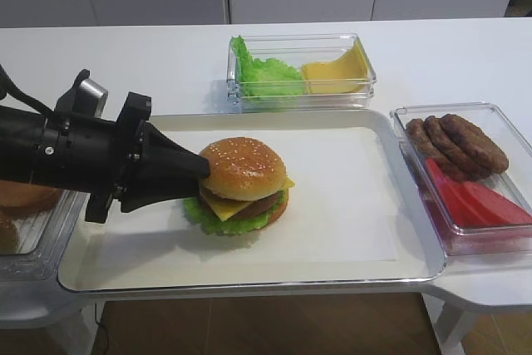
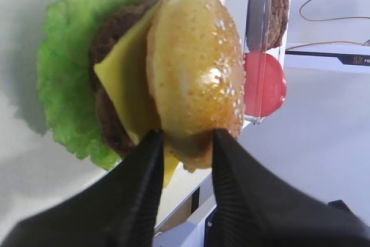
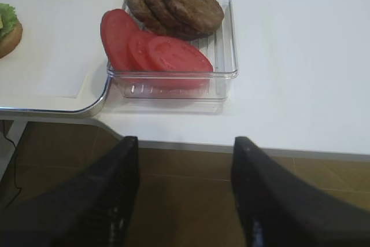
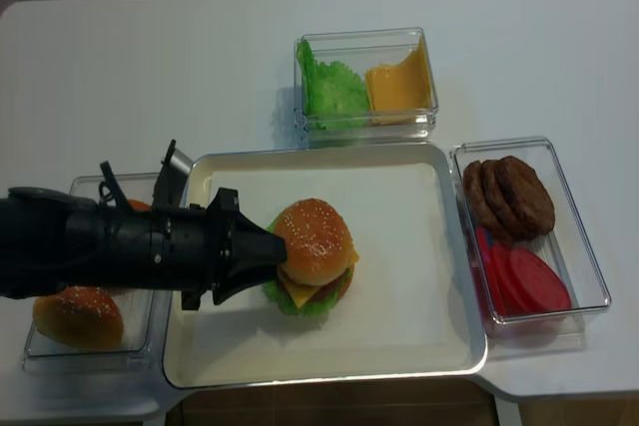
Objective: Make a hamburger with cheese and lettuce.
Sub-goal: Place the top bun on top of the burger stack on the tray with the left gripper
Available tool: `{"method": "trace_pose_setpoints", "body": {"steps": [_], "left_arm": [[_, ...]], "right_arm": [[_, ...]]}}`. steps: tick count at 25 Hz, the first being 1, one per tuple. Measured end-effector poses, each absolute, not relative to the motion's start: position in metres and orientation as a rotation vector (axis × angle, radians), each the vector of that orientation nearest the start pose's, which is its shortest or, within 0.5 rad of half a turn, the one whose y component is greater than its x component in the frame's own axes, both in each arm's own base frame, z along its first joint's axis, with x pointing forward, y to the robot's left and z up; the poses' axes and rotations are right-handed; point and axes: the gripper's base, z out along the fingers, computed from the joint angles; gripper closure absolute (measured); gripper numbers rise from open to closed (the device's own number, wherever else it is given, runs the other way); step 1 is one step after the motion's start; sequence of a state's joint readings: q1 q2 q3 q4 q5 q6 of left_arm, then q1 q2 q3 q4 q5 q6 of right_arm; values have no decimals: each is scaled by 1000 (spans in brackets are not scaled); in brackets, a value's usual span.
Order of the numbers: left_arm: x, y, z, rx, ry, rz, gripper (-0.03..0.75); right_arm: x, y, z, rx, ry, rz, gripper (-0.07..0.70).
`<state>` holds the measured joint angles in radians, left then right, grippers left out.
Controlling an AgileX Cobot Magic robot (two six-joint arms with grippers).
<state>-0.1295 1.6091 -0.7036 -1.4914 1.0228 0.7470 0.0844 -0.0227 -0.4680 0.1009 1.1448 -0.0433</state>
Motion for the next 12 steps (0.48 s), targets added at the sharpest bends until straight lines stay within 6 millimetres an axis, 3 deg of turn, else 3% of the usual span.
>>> {"method": "trace_pose_setpoints", "body": {"steps": [7, 12], "left_arm": [[253, -111, 197, -240, 2537, -1599, 496], [253, -111, 197, -240, 2537, -1599, 412]], "right_arm": [[-9, 8, 262, -146, 2132, 147, 226], [-9, 8, 262, -146, 2132, 147, 226]]}}
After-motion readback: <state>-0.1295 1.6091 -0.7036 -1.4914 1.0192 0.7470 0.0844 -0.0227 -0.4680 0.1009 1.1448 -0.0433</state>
